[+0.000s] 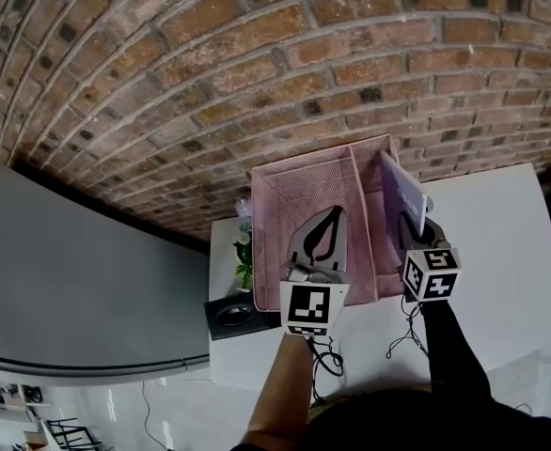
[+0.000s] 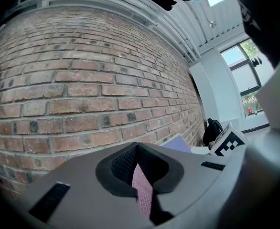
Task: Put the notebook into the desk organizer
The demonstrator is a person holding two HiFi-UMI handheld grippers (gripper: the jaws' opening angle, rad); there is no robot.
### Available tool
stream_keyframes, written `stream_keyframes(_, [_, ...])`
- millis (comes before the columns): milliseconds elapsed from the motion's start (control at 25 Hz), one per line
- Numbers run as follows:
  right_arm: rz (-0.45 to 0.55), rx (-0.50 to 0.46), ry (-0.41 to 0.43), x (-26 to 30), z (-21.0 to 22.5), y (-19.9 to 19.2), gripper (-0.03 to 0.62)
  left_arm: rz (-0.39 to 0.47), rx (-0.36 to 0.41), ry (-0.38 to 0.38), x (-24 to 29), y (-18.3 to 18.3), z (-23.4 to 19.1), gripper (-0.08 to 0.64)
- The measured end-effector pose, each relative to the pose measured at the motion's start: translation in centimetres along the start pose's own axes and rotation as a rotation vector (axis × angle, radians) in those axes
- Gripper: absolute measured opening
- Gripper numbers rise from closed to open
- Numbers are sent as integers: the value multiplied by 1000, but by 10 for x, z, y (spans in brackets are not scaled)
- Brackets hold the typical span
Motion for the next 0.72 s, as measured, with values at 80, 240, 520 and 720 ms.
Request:
stream_keyframes(80, [3, 1, 0, -1, 1, 0, 35, 1, -1, 0, 0, 0, 1, 9])
stream_keyframes(240, [9, -15, 7, -2, -1, 3, 35, 2, -1, 0, 0, 1, 1, 9])
stream_keyframes(520, [31, -69, 23, -5, -5, 21, 37, 11, -4, 0, 1, 4, 4, 9])
stream_keyframes(720, [37, -94, 29, -7, -8, 36, 37, 18, -3, 1, 0, 7, 6, 9])
Point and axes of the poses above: the fingertips, and each gripper's own axes: x forward along the fingers, z to its right, y out of its top, the point moved 6 cm from there along -x, backward along the fingers, and after that the axes turned 5 degrees about x, right-handed, at the moved point
